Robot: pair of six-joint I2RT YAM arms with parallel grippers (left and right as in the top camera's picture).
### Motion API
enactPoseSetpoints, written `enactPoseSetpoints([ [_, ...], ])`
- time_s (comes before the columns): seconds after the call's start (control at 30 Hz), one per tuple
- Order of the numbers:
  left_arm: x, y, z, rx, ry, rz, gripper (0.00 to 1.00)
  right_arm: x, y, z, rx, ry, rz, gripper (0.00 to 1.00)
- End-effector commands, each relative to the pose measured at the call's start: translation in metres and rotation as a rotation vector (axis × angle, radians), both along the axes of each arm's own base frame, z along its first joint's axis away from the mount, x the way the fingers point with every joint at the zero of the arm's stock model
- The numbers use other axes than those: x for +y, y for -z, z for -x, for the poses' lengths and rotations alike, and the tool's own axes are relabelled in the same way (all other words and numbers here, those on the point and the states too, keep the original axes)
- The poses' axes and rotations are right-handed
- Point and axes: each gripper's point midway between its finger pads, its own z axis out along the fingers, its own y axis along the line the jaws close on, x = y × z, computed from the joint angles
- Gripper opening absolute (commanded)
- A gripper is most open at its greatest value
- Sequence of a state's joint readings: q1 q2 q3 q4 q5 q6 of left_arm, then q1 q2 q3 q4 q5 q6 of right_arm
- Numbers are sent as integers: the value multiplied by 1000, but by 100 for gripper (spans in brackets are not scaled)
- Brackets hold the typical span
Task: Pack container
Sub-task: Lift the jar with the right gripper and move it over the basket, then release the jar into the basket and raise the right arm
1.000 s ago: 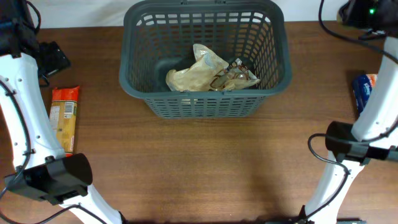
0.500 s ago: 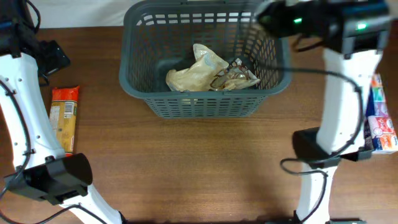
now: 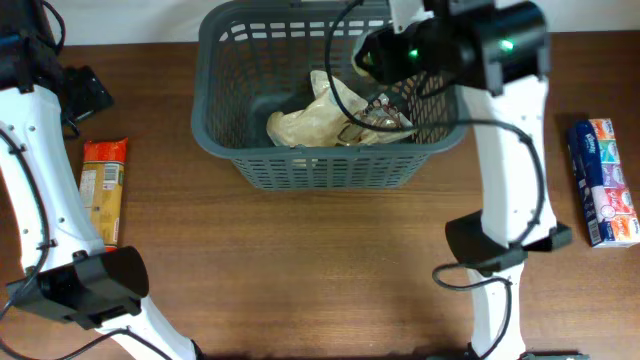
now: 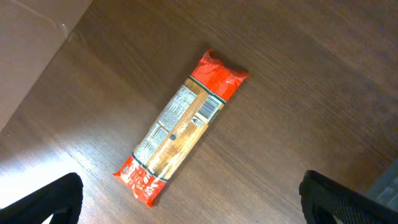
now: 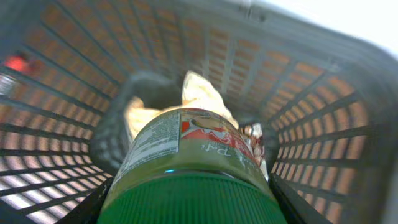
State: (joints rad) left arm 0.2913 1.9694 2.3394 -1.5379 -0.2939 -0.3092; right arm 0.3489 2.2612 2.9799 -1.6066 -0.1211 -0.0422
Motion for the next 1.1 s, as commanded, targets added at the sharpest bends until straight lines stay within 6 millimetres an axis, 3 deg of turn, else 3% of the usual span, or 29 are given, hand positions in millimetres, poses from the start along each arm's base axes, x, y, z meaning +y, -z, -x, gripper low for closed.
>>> enactPoseSetpoints([
  [0.0, 1, 1, 1, 9, 7, 1, 99, 6, 50, -18, 95, -10, 61, 4],
  [0.3, 1, 1, 1, 8, 7, 1, 99, 10, 144, -42, 219, 1, 131, 4],
  [0.57, 1, 2, 2, 15, 7, 3, 99, -3, 223, -32, 342, 21, 224, 4],
  [0.8, 1, 2, 2, 15, 7, 3, 99, -5, 234, -27, 366, 19, 233, 6],
  [0.83, 1, 2, 2, 15, 7, 3, 99, -5, 234, -28, 365, 19, 233, 24],
  [0.87, 1, 2, 2, 15, 7, 3, 99, -5, 234, -28, 365, 19, 232, 64],
  [0.9, 1, 2, 2, 15, 7, 3, 99, -5, 234, -28, 365, 19, 232, 93],
  [0.93, 1, 2, 3, 17, 7, 4, 99, -5, 234, -28, 364, 19, 232, 99],
  [1.07, 0, 2, 3, 18, 7, 4, 99, -4, 226, -31, 347, 20, 225, 99],
])
